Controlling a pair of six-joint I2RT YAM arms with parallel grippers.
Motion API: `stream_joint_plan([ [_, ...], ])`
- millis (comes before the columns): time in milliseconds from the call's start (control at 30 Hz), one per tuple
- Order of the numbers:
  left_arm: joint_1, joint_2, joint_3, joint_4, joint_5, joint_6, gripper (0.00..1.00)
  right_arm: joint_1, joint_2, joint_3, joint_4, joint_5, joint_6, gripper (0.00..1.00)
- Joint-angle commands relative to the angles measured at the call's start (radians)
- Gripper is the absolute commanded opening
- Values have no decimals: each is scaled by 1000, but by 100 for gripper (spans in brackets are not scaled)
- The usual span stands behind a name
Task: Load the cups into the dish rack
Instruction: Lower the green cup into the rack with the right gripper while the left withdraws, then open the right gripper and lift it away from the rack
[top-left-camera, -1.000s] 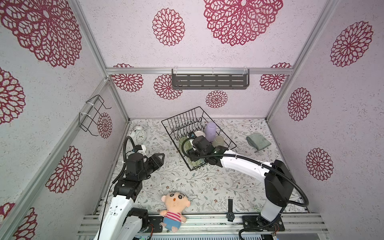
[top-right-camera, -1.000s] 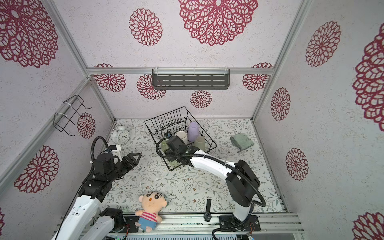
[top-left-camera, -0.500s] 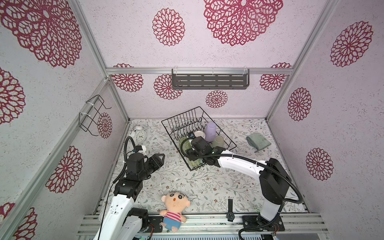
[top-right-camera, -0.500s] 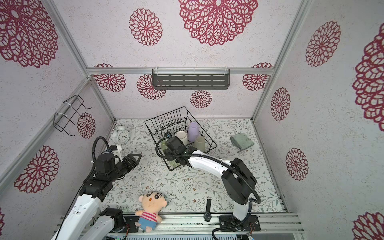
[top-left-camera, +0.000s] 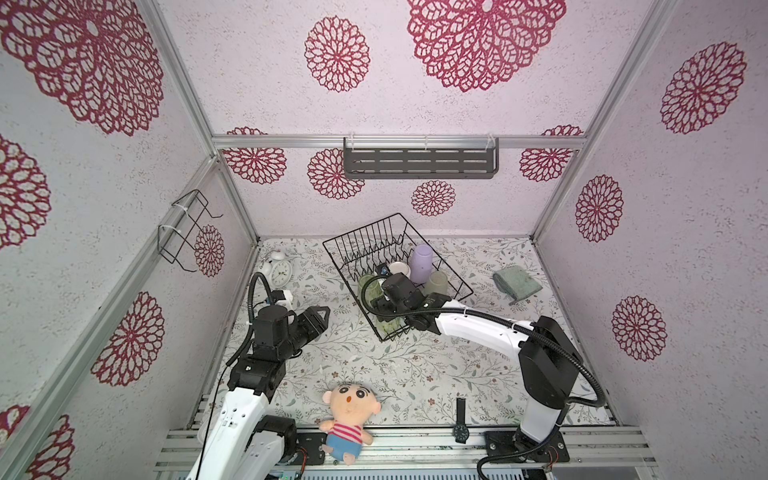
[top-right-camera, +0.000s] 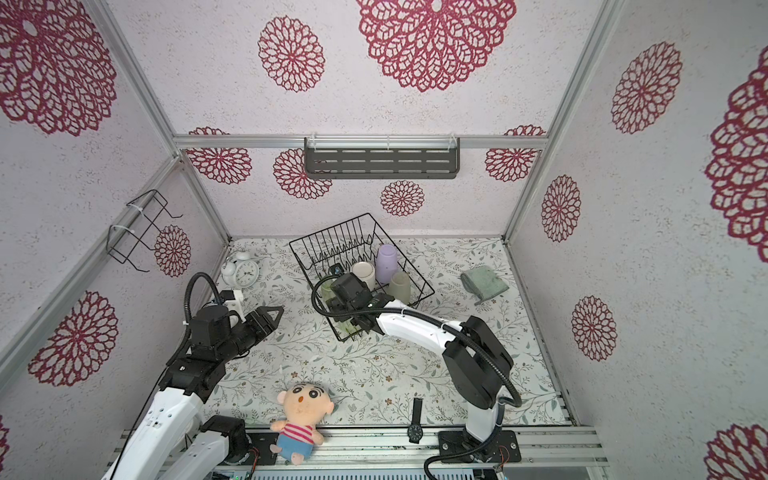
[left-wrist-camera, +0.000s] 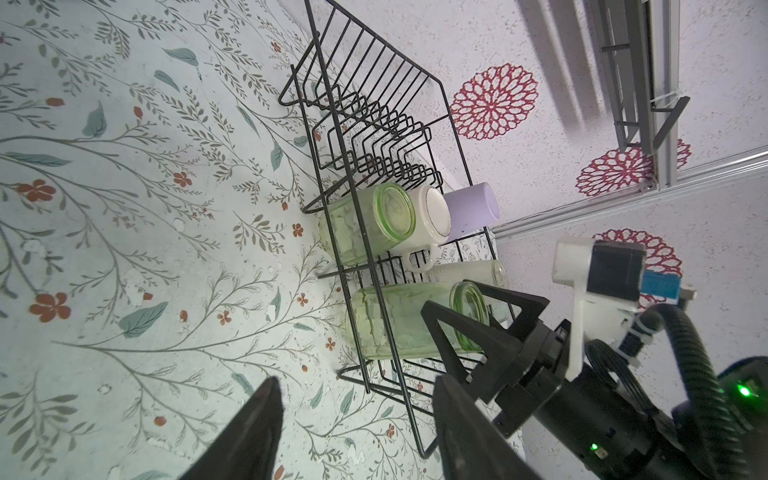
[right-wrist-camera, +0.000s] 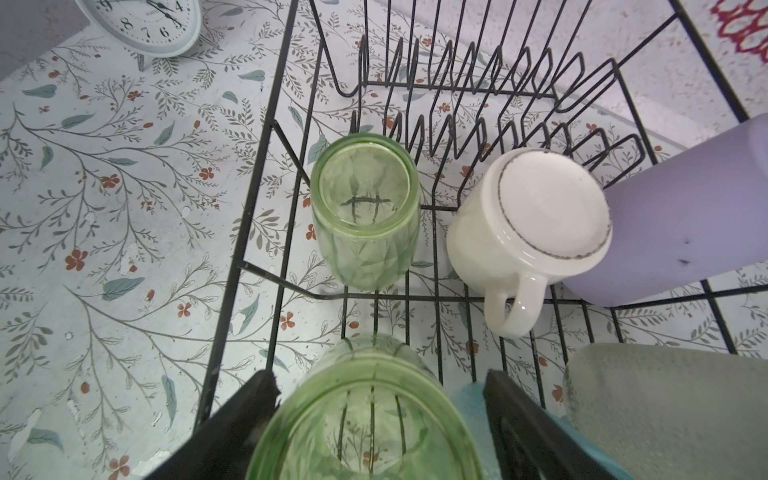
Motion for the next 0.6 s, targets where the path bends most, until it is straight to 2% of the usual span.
stream_joint_plan([
  [0, 11, -3, 20, -23, -45, 19, 63, 3, -129, 1, 2, 26, 18, 84],
  [33, 11, -6, 33, -41, -62, 25, 63, 3, -153, -10, 7, 44, 20, 85],
  [100, 11, -16, 68, -84, -117, 44, 64, 7, -226, -58, 49, 88, 13, 99],
  [267, 11, -60, 122, -141, -256, 89, 67, 8, -439, -250, 208, 216, -21, 99],
  [367, 10, -76, 146, -166, -308, 121, 82, 6, -564, -366, 302, 364, -48, 99],
  [400, 11, -77, 156, -172, -320, 143, 95, 5, -609, -417, 358, 425, -72, 99],
  [467, 9, -77, 176, -199, -384, 163, 97, -11, -685, -517, 463, 476, -143, 99],
  [567, 11, -66, 181, -199, -481, 167, 98, -90, -768, -619, 496, 440, -154, 99],
])
